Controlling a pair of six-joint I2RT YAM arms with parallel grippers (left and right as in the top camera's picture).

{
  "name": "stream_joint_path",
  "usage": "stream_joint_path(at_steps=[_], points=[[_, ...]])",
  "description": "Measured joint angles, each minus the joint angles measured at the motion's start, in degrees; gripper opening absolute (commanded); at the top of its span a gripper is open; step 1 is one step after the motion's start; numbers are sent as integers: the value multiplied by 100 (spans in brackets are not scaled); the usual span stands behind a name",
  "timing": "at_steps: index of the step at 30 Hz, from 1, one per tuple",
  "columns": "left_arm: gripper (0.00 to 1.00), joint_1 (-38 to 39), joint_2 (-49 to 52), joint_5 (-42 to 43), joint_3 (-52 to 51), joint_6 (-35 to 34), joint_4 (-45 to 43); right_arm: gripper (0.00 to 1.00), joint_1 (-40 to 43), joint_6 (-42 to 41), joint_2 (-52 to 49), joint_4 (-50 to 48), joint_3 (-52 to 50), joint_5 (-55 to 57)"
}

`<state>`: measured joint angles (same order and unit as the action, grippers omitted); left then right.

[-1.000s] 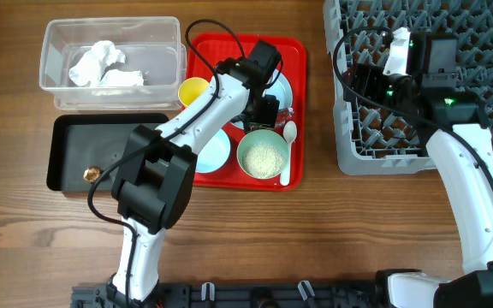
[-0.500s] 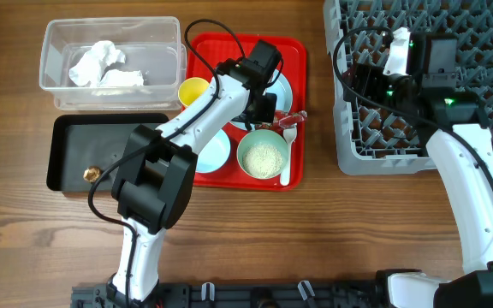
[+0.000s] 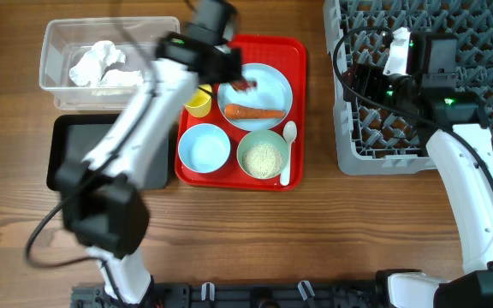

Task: Sort waste into correct bins and load items into the dishwasher rack
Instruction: 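Drop the red wrapper into the clear plastic bin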

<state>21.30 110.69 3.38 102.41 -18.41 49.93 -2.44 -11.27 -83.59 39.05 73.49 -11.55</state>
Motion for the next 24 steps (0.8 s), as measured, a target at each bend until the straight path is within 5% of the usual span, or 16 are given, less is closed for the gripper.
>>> stream_joint_path(at_steps=[15, 16, 19, 20, 24], points=[[6, -2245, -966, -299, 57, -85, 221, 91, 0, 0, 0, -42, 0, 0], [12, -2297, -962, -404, 57, -83, 232, 91, 0, 0, 0, -46, 0, 0], [64, -2332, -907, -750, 57, -101, 236, 91, 0, 0, 0, -48, 0, 2], [73, -2330, -822, -817, 57, -101, 234, 91, 0, 0, 0, -46, 0, 0], [85, -2330, -450, -1110, 57, -131, 186, 91, 0, 0, 0, -46, 0, 0]])
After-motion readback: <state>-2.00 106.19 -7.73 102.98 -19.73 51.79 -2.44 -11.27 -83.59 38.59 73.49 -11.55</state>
